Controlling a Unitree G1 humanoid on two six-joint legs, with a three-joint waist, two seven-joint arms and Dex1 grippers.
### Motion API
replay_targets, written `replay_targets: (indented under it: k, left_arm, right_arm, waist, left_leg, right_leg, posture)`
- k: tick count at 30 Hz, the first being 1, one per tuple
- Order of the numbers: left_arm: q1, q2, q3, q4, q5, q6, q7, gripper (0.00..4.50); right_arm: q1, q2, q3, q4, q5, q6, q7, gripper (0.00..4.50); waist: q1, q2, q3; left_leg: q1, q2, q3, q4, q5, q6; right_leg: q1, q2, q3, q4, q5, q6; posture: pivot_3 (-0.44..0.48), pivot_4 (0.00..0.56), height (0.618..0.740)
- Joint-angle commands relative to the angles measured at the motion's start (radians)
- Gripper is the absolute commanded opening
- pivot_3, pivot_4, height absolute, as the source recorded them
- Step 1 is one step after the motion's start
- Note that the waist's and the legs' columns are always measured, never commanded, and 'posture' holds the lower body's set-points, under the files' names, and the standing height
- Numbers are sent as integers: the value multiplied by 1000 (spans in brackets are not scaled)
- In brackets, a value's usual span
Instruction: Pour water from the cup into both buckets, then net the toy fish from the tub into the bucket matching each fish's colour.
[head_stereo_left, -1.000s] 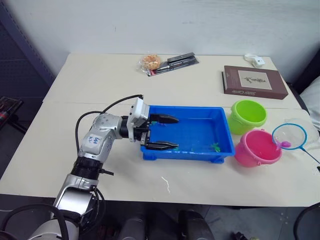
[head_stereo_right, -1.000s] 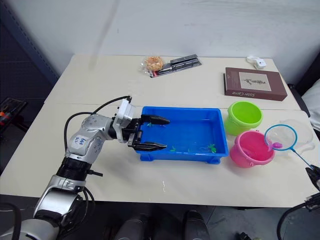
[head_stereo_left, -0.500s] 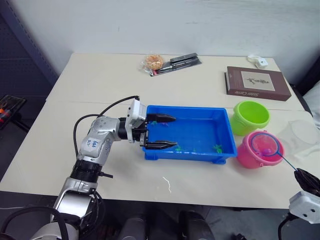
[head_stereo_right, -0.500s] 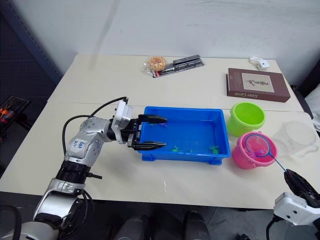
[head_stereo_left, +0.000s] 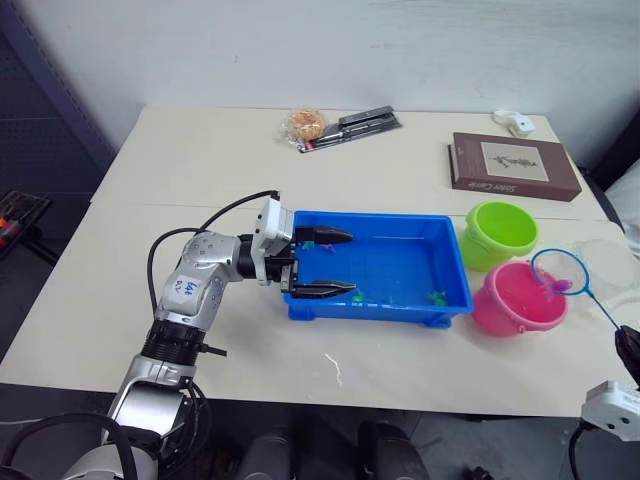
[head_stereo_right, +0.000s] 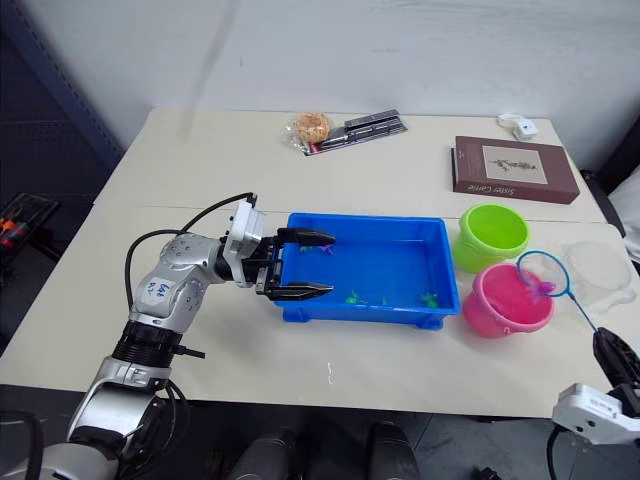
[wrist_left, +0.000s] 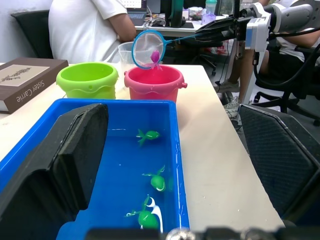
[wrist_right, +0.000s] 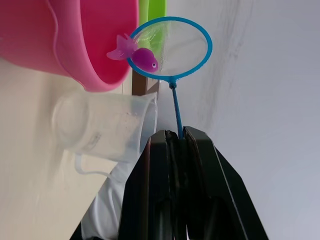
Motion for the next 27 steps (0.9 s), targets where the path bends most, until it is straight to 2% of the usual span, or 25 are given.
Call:
replay_targets:
  k: [1,4,7,12,16,18,20,24,27]
  left_arm:
    - [1,-7,4,-30,-5,-12,-3,4448]
    - [14,-6,-3,-49,-12,0,-10,4448]
    - [23,-7,-10,-61,-15,8,-17,4448]
    - [23,-9,-3,-70,-17,18,-7,4448]
    - [28,-6,2,-72,-16,18,-7,4448]
    - [31,6,10,-69,-14,13,-11,4448]
    - [38,43,37,-62,-14,12,-14,4448]
    - [59,109,84,-50,-16,7,-9,4448]
    - [84,157,136,-57,-16,17,23,4448]
  right_arm:
    - [37,-2,12,-50,-1,-18,-19,0]
    - [30,5,-22,-62,-7,29,-45,0]
    - [40,10,30,-84,-31,12,-46,0]
    - [52,6,43,-84,-51,10,-74,0]
    - [42,1,34,-73,32,17,-71,0]
    - [36,-7,45,-107,160,16,-18,0]
    - [14,-46,77,-181,434,92,119,0]
    - [-36,-124,117,-329,884,328,325,0]
    - [-58,-244,148,-446,1232,598,462,0]
  waist:
    - [0,0,0]
    - [-1,0,0]
    - [-2,0,0]
    - [-2,0,0]
    - [-1,0,0]
    - [-3,0,0]
    - [-9,0,0]
    - [-25,0,0]
    - [-22,0,0]
  left_leg:
    - [0,0,0,0,0,0]
    - [0,0,0,-1,0,0]
    - [0,0,0,0,0,0]
    - [0,0,0,-1,0,0]
    - [0,0,0,0,0,0]
    - [0,0,0,0,0,0]
    - [0,0,0,0,0,0]
    - [2,3,0,-1,0,0]
    - [3,3,-1,-1,0,0]
  right_leg:
    - [0,0,0,0,0,0]
    - [0,0,0,0,0,0]
    - [0,0,0,0,0,0]
    - [0,0,0,0,0,0]
    - [0,0,0,0,0,0]
    - [0,0,0,0,0,0]
    - [0,0,0,0,0,0]
    - [1,1,1,4,0,0]
    - [2,0,0,5,0,-1]
  posture:
    - [0,150,738]
    - [0,150,738]
    - [0,150,738]
    - [0,150,738]
    - [0,150,738]
    - [0,150,738]
    - [0,150,738]
    - [0,150,738]
    - [0,150,738]
